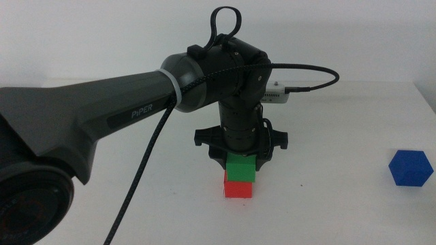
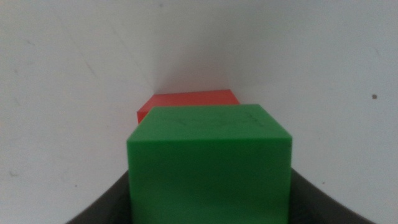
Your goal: Stack red cubes first, then green, then blue cubes in a specific spot.
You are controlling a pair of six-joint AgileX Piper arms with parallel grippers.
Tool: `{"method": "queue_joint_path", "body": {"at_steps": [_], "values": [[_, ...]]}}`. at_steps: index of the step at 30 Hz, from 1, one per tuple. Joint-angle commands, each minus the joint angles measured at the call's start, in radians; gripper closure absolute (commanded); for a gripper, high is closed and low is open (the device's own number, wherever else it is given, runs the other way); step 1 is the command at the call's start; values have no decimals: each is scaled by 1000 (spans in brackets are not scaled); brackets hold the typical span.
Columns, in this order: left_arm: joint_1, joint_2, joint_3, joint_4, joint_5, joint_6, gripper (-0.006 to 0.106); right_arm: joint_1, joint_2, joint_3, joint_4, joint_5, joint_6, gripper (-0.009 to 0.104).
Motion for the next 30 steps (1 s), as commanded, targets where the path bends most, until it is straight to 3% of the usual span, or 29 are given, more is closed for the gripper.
{"method": "queue_joint_path", "body": {"at_steps": [1, 5, 8, 13, 19, 23, 27, 30], "values": [[0, 10, -2, 20, 3, -1, 75, -8, -5, 3, -7, -12, -3, 7], [0, 10, -2, 27, 3, -1, 55, -8, -5, 3, -7, -12, -3, 7], [0, 10, -2, 35, -1, 6, 31, -8, -5, 3, -7, -12, -3, 7], [0, -42, -20, 47, 35, 65, 7, -8, -5, 3, -7, -12, -3, 7], [11, -285, -49, 104, 62, 399, 7, -8, -5, 3, -7, -12, -3, 7], [30, -626, 94, -9, 62, 566, 7, -8, -5, 3, -7, -12, -3, 7], [30, -963, 381, -82, -43, 541, 7, -8, -5, 3, -7, -12, -3, 7], [30, -1113, 464, -78, -65, 510, 7, -8, -5, 3, -7, -12, -3, 7]]}}
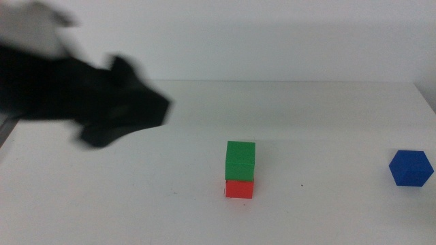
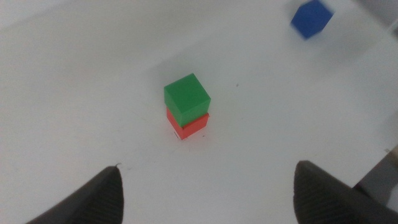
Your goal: Stack red cubes first, then green, then blue cubes in a specific spot.
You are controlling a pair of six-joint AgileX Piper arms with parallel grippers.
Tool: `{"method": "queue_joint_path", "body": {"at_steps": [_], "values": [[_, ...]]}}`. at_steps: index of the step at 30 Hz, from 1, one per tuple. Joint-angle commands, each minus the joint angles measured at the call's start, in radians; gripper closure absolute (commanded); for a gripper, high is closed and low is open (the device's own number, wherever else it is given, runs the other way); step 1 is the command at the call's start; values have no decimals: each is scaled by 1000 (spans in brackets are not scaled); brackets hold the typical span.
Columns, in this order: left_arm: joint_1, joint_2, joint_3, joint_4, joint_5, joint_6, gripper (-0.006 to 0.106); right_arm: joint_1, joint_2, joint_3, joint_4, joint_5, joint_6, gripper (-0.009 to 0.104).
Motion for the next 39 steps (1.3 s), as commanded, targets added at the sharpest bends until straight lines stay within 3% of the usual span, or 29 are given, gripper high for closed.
{"method": "queue_joint_path", "body": {"at_steps": [1, 16, 21, 25, 28, 31, 35, 39], "values": [[1, -85, 49, -14, -16, -18, 7, -8, -5, 3, -7, -12, -3, 7], [1, -161, 49, -18, 26, -18, 7, -8, -5, 3, -7, -12, -3, 7], [1, -161, 49, -18, 14, -18, 7, -8, -5, -22, 73, -172, 82, 7], [1, -161, 49, -18, 6, -18, 7, -8, 192, -270, 96, 20, 106, 7], [1, -161, 49, -18, 1, -18, 7, -8, 447, -570, 89, 382, 106, 7], [1, -165, 49, -18, 3, -18, 7, -8, 691, -807, 37, 693, 83, 7], [1, -165, 49, -18, 3, -18, 7, -8, 923, -961, 16, 819, 70, 7], [1, -165, 49, -18, 3, -18, 7, -8, 1094, -1016, 19, 803, 50, 7]]}}
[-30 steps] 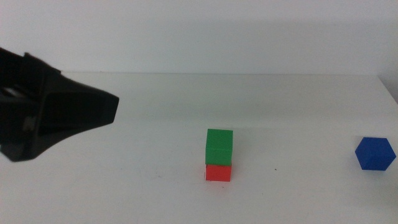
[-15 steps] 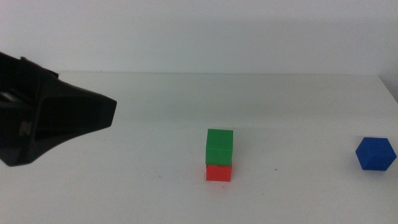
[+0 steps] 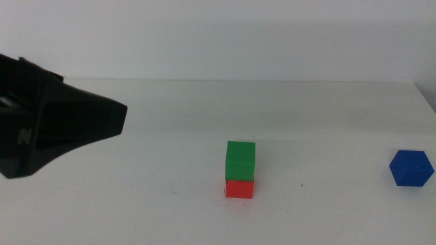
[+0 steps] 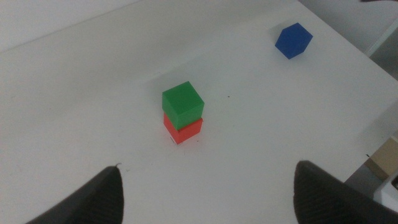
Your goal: Stack red cubes first, then green, then blue cubes in a specific spot.
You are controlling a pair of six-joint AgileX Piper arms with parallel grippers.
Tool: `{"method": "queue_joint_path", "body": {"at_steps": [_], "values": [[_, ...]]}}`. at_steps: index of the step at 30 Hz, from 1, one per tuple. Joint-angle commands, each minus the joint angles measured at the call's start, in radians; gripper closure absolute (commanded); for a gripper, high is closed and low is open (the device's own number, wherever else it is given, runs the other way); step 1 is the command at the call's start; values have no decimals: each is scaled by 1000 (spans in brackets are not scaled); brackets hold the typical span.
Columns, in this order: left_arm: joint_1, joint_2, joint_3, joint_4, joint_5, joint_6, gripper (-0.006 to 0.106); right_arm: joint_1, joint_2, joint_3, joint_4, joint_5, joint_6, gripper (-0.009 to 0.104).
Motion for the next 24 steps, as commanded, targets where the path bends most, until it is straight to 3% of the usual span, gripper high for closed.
{"method": "queue_joint_path", "body": {"at_steps": [1, 6, 13, 24], "values": [[1, -5, 2, -8, -12, -10, 7, -8, 93, -20, -15, -11, -16, 7], [1, -5, 2, -6, -12, -10, 7, -8, 277, -20, -31, -77, -33, 7], [1, -5, 2, -6, -14, -10, 7, -10, 508, -24, -146, -165, -15, 7], [1, -5, 2, 1, -14, -8, 7, -10, 758, -217, -169, -144, -13, 7]]}}
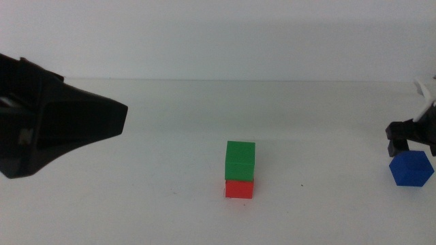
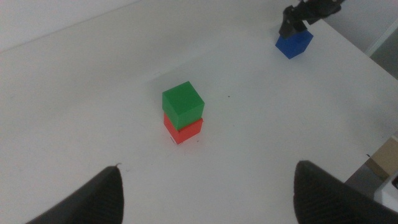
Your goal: Stack red cubes first, then green, then blue cubes in a specific spot.
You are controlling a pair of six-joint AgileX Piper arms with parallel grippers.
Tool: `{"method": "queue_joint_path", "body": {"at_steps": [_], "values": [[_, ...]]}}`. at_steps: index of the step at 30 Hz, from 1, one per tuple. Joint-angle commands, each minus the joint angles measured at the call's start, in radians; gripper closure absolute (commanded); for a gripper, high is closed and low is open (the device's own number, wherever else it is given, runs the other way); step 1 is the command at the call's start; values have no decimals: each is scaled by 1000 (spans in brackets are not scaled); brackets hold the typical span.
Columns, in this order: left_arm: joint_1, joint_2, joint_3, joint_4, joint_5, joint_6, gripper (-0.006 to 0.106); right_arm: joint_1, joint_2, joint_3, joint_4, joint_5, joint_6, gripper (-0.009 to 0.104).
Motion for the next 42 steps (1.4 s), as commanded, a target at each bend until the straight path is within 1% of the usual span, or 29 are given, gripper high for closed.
{"method": "queue_joint_path", "body": {"at_steps": [1, 6, 8, 13, 15, 16, 17, 21, 22, 23, 24, 26, 29, 31, 33, 37, 38, 40, 42], "values": [[1, -5, 2, 1, -14, -8, 7, -8, 38, -60, -18, 31, 0, 7], [1, -5, 2, 1, -14, -8, 7, -8, 106, -138, -10, 101, 13, 7], [1, -5, 2, 1, -14, -8, 7, -8, 121, -138, -22, 108, 20, 7], [1, -5, 2, 1, -14, -8, 7, -8, 164, -138, -22, 116, 36, 7], [1, -5, 2, 1, -14, -8, 7, -8, 174, -138, -22, 116, 44, 11], [1, -5, 2, 1, -14, -8, 7, -8, 178, -138, -25, 116, 51, 17], [1, -5, 2, 1, -14, -8, 7, -8, 178, -138, -30, 116, 57, 27], [1, -5, 2, 1, -14, -8, 7, -8, 170, -138, -62, 136, 99, 80], [1, -5, 2, 1, -14, -8, 7, -5, 156, -140, -66, 160, 105, 91], [1, -5, 2, 1, -14, -8, 7, 9, 138, -140, -70, 174, 115, 95], [1, -5, 2, 1, -14, -8, 7, 30, 108, -140, -72, 192, 131, 95], [1, -5, 2, 1, -14, -8, 7, 88, 47, -156, -77, 229, 188, 91], [1, -5, 2, 1, -14, -8, 7, 225, -24, -231, -77, 345, 341, 89], [1, -5, 2, 1, -14, -8, 7, 346, -35, -315, -80, 436, 437, 89], [1, -5, 2, 1, -14, -8, 7, 474, -22, -393, -90, 439, 521, 89], [1, -5, 2, 1, -14, -8, 7, 687, 39, -535, -150, 439, 641, 89], [1, -5, 2, 1, -14, -8, 7, 717, 55, -556, -150, 439, 657, 89], [1, -5, 2, 1, -14, -8, 7, 752, 92, -601, -114, 439, 685, 89], [1, -5, 2, 1, -14, -8, 7, 778, 119, -630, -155, 439, 729, 89]]}}
